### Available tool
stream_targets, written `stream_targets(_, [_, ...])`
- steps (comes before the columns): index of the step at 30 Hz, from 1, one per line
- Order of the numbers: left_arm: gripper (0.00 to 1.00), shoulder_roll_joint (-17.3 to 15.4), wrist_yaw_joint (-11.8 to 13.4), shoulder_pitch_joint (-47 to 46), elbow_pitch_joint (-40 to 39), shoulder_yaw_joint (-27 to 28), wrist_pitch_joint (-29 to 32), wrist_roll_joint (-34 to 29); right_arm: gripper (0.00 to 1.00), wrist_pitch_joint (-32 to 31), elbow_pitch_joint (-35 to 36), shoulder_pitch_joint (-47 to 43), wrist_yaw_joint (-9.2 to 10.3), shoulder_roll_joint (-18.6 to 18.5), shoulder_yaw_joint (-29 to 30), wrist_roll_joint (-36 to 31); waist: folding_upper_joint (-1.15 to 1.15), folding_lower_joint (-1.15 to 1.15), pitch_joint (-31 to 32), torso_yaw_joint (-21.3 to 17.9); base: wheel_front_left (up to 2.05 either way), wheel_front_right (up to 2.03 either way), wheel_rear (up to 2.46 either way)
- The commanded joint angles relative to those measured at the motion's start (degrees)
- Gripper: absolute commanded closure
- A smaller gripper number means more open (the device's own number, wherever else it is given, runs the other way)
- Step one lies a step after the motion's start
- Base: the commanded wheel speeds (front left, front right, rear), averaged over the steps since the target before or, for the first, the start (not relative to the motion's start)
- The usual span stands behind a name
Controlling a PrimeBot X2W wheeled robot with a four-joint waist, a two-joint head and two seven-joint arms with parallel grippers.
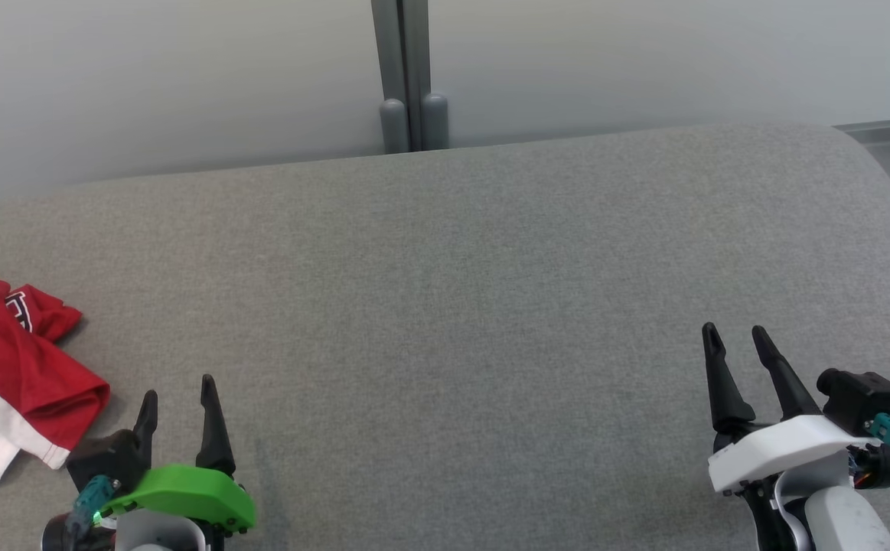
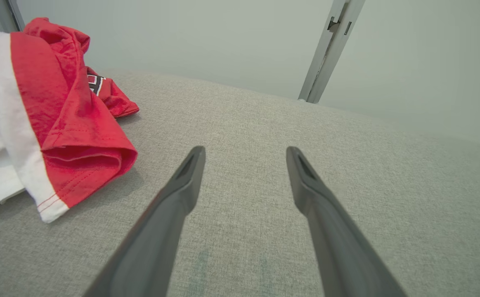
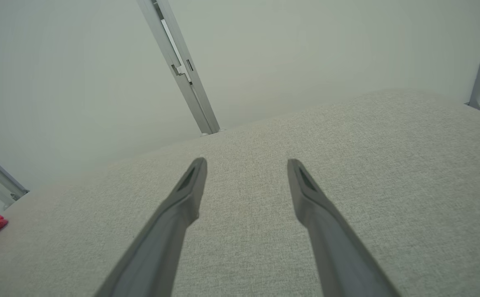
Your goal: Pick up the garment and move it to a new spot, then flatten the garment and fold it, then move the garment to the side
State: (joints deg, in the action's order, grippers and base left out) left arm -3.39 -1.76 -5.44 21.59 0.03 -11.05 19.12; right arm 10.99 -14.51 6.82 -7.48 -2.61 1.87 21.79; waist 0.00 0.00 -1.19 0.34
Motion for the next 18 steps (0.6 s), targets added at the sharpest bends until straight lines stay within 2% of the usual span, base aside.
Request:
stream_targets(1, [0.00, -0.16, 0.15, -0.39, 0.01, 0.25, -0.47, -1.79, 0.00, 0.53, -0.06, 0.45, -0.02, -0.31, -0.05, -1.65, 0.00, 0.00, 0.01, -0.08, 0.00, 0.00, 0.00])
stream_targets(18, [0.00, -0.42, -1.33, 0.83, 1.81, 0.02, -2.50, -10.87, 0.00, 2.58, -2.95, 1.08, -0.02, -0.38, 0.44, -11.16, 0.00, 0.00, 0.01, 0.33, 0.00, 0.00, 0.00])
